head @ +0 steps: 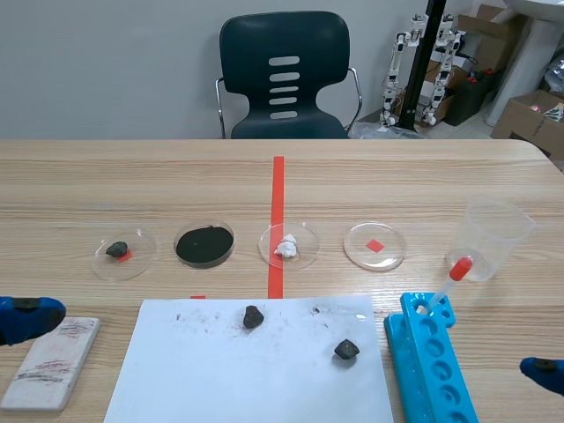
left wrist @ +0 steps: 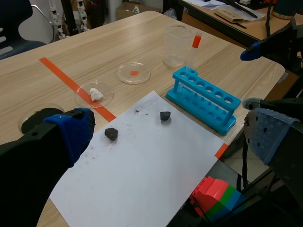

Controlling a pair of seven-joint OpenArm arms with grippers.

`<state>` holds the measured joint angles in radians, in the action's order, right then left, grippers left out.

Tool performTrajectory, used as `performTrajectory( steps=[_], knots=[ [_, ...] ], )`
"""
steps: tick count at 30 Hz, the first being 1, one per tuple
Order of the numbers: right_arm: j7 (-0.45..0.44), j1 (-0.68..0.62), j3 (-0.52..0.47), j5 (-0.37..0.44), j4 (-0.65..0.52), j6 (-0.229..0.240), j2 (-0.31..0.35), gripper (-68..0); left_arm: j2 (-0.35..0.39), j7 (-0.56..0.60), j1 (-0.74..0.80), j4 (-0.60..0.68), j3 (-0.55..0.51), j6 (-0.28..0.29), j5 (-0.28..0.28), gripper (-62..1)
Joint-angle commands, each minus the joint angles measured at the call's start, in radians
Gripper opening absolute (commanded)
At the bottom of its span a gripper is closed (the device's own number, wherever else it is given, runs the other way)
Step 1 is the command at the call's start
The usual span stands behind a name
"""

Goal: Pick up the dropper by the top with the right hand

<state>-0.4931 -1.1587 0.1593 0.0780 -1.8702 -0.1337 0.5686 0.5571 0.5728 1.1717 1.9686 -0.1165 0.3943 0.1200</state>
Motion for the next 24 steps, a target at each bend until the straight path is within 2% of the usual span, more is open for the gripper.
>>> performTrajectory(
  steps=[1,24],
  knots=[
    [-0.011,0.006,-0.002,0.005,-0.02,-0.001,0.005,0.4,0.003,0.013,0.005,0.007,0.002,0.002,0.006,1.4],
    [-0.004,0.006,-0.001,0.005,-0.02,0.0,0.005,0.4,0.003,0.013,0.005,0.007,0.002,0.002,0.006,1.4]
  ],
)
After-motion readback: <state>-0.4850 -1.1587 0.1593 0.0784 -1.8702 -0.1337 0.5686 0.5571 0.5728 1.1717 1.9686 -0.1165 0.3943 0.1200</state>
